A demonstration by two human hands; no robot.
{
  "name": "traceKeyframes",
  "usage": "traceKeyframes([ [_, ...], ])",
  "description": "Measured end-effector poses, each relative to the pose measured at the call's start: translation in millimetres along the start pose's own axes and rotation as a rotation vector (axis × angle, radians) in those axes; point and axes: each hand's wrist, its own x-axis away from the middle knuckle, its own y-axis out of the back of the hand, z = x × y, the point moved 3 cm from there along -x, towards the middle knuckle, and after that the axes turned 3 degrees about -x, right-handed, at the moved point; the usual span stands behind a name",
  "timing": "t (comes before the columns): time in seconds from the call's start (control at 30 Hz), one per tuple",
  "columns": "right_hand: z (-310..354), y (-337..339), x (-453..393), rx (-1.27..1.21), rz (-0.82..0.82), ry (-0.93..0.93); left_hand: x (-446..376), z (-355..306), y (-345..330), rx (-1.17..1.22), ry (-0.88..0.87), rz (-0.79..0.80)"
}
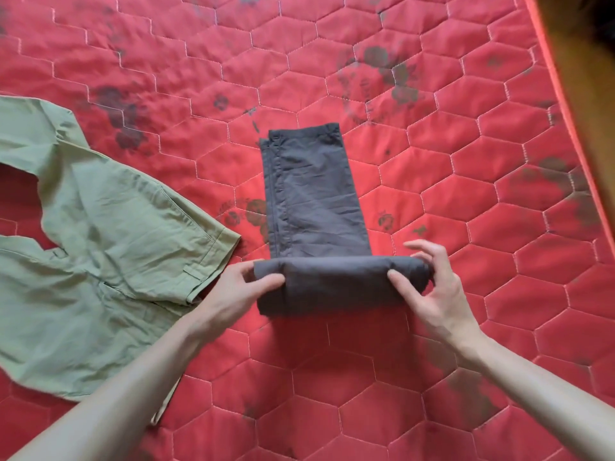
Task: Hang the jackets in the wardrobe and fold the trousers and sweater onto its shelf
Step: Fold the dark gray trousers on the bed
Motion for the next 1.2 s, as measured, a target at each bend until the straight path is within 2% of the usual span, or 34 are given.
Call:
traceKeyframes([
  [0.1,-5,-16,-22,-0.076,0.018,-0.168,-15,15,-5,0.229,0.105,-0.172],
  [0.17,-12,-30,-34,-0.03,0.035,-0.243,-27,22,-8,0.318,0.155,-0.282],
  [0.3,-23,-49,-54,0.102,0.024,-0.31,-44,26,-17,0.326,0.133,-0.317],
  [0.47,-24,-60,-62,0.206,-0.009,-0.235,-49,29,-24,0.007,0.088,-0.398],
  [0.53,-22,-59,-59,0.288,-0.03,-0.184,-42,24,-29,-0.264,0.049,-0.526],
  [0.6,-21,-53,-54,0.431,-0.064,-0.043,-30,14,-32,-0.642,-0.074,-0.655],
  [0.67,-21,-44,-48,0.548,0.003,0.159,-23,6,-38,-0.919,-0.337,-0.597],
  [0.73,-26,-38,-40,0.648,0.162,0.333,-19,13,-44,-1.149,-0.521,-0.376],
  [0.77,-30,-37,-35,0.713,0.249,0.384,-18,20,-47,-1.256,-0.542,-0.261],
  [0.83,-37,-37,-28,0.854,0.384,0.404,-16,33,-54,-1.446,-0.502,-0.102],
  [0.9,-36,-42,-27,0.94,0.438,0.363,-17,39,-60,-1.555,-0.461,-0.096],
  [1.07,-23,-62,-27,1.065,0.442,0.327,-23,33,-76,-1.65,-0.336,-0.135],
  [1.2,-10,-57,-32,0.988,0.394,0.39,-22,23,-74,-1.614,-0.275,-0.068],
])
